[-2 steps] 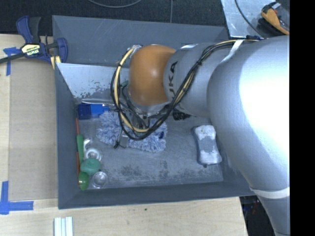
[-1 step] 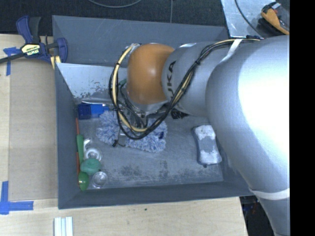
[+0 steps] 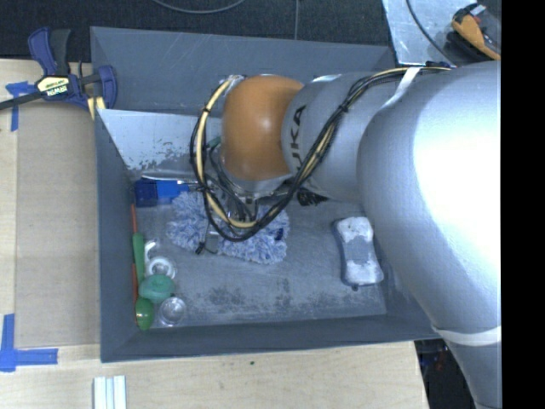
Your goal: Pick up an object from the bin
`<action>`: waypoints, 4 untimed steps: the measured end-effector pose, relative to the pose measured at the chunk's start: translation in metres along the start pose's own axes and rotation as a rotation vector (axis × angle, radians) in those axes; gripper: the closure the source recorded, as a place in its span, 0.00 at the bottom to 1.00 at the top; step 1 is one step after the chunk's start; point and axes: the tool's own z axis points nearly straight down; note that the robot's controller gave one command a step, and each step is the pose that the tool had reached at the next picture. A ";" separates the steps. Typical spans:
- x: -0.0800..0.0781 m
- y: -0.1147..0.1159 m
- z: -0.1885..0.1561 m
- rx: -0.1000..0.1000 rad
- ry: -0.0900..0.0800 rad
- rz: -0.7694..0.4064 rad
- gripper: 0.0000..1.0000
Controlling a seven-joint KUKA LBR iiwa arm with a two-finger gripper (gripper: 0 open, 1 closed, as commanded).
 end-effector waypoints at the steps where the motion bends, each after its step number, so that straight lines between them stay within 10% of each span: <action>1: 0.000 0.002 0.000 -0.001 -0.002 0.003 0.00; 2: -0.001 0.001 -0.001 -0.003 -0.003 0.001 1.00; 4: -0.001 0.001 -0.020 -0.003 -0.004 0.002 1.00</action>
Offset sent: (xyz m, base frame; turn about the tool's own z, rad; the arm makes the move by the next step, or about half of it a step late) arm 0.0001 0.0008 0.0001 0.0001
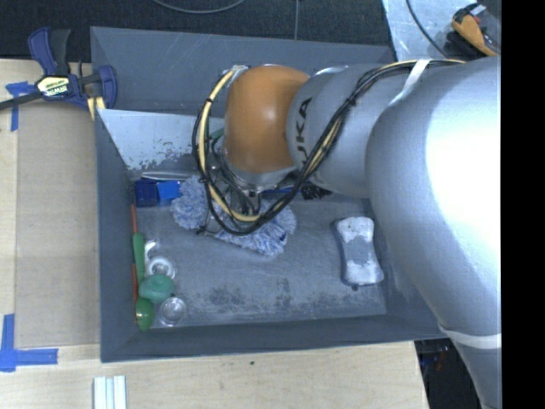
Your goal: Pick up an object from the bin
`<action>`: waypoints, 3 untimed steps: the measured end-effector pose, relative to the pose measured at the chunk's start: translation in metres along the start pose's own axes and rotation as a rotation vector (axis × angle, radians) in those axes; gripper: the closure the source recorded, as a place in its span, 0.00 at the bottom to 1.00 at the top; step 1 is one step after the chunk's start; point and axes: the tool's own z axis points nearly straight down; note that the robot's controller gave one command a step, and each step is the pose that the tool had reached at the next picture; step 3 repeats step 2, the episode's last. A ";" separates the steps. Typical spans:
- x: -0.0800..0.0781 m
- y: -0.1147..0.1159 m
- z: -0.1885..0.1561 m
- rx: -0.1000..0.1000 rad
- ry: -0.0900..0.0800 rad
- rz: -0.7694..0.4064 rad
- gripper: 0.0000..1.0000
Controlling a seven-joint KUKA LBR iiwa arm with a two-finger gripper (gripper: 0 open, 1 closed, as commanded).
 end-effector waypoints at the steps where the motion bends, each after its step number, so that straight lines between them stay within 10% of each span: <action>1: -0.001 0.000 -0.012 -0.001 -0.002 0.000 1.00; 3: -0.001 0.000 -0.036 -0.001 -0.002 0.001 1.00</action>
Offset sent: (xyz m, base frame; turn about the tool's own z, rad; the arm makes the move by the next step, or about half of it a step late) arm 0.0005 -0.0001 0.0447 0.0001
